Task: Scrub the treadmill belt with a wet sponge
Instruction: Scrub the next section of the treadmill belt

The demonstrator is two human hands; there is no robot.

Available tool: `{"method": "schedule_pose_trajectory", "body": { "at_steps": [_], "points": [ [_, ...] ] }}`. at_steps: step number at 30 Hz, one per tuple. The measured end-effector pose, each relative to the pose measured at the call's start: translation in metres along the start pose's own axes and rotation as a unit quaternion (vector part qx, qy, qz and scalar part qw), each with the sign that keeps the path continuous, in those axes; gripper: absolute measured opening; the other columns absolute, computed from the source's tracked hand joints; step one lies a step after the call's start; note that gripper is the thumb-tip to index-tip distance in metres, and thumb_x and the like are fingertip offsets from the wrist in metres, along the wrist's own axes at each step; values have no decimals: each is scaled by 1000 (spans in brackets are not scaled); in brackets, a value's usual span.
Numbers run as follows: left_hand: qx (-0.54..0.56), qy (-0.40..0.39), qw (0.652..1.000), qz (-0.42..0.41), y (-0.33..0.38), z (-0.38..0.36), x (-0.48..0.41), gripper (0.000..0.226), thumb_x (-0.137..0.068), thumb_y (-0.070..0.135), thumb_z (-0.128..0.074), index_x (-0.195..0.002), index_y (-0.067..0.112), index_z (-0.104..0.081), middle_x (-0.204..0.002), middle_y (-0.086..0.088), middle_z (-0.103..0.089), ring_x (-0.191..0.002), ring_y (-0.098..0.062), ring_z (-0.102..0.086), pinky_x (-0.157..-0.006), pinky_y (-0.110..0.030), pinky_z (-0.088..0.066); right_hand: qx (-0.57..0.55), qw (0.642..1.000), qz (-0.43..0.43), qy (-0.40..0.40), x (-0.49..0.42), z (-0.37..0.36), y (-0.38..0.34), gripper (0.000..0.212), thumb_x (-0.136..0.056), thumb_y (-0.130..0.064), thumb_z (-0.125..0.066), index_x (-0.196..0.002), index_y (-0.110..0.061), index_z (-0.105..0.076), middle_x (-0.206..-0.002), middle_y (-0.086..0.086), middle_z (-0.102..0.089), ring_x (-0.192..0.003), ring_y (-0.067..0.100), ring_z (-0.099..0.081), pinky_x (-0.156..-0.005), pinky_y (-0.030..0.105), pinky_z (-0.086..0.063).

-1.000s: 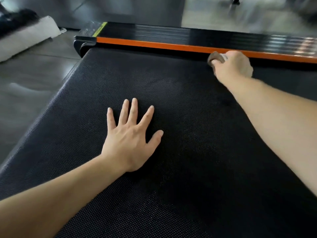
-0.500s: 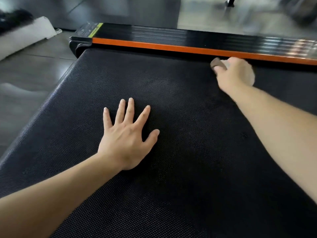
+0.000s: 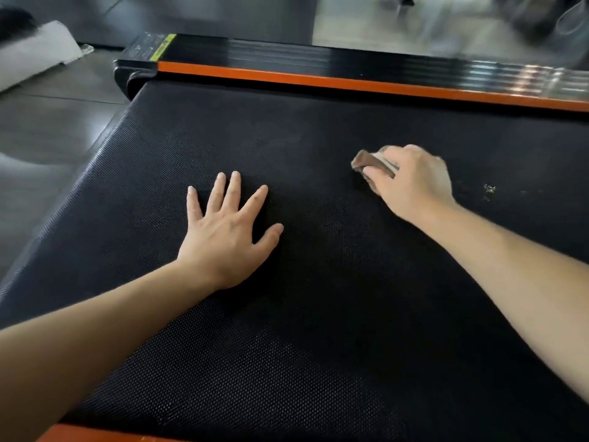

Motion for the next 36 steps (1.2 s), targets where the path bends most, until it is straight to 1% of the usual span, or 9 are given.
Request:
{"method": "schedule_pose_trajectory", "body": {
  "at_steps": [4,7,11,16,22,27,29,33,36],
  "points": [
    [7,-11,999,-32,3,2,19,88,-83,75,-3,-162,37,-14,-172,-6,2,-158,-21,14,-125,-52,11,66,990,-117,54,-6,20,38,35,-97,-50,-51,-104,-20,-68,-97,8,-65,-92,32,-59,-84,42,-35],
    [22,-12,997,-68,5,-1,54,81,-90,71,-7,-163,37,-14,-172,-3,3,-157,-18,16,-126,-48,12,29,998,-41,50,28,12,3,37,-97,-50,-50,-107,-20,-70,-89,1,-60,-84,24,-56,-80,39,-34],
    [21,5,992,-121,0,-6,95,71,-99,67,-18,-162,36,-24,-172,0,-8,-159,-17,7,-128,-48,0,9,998,58,21,72,18,-20,33,-93,-55,-47,-91,-29,-67,-78,-7,-51,-73,17,-48,-76,36,-31],
    [11,14,990,-137,-1,-7,117,68,-101,62,-26,-161,31,-29,-172,-1,-13,-159,-18,1,-127,-50,-4,25,989,-134,63,56,28,34,34,-94,-51,-52,-95,-21,-67,-89,4,-59,-90,32,-59,-84,42,-36],
    [-31,11,990,-137,5,-13,122,75,-101,66,-19,-163,23,-25,-171,-10,-12,-159,-27,0,-125,-57,-7,-48,996,69,-11,135,19,-49,44,-93,-60,-46,-101,-23,-69,-78,-9,-55,-73,15,-55,-74,38,-42],
    [-51,0,986,-159,6,-16,126,80,-101,68,-19,-163,19,-25,-171,-14,-12,-159,-30,-2,-124,-62,-11,-12,996,-74,41,128,41,15,40,-94,-57,-47,-81,-21,-61,-80,-3,-58,-74,25,-58,-78,44,-45],
    [-51,1,986,-158,6,-16,126,80,-100,68,-20,-163,19,-25,-171,-14,-12,-159,-30,-2,-124,-62,-10,-33,998,-38,41,149,42,-3,39,-94,-57,-46,-76,-25,-56,-81,-4,-61,-71,21,-57,-73,44,-48],
    [-40,3,987,-153,7,-16,124,79,-99,67,-28,-162,20,-28,-171,-13,-12,-159,-29,-2,-124,-62,-8,-86,988,123,-46,203,34,-42,33,-92,-55,-59,-90,-26,-73,-80,-13,-56,-72,8,-52,-71,38,-42],
    [-28,-4,989,-145,8,-16,122,77,-97,68,-29,-162,25,-27,-172,-10,-10,-159,-28,0,-124,-63,-7,-71,996,57,0,174,48,-1,34,-91,-57,-57,-84,-27,-71,-76,-8,-59,-67,14,-55,-67,41,-49]
  ]
}}
Point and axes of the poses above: each hand's wrist, its own x-axis away from the middle knuckle, its own z-axis out of the back of the hand, y = z × x, the point moved 7 cm from there along -x, towards the middle knuckle
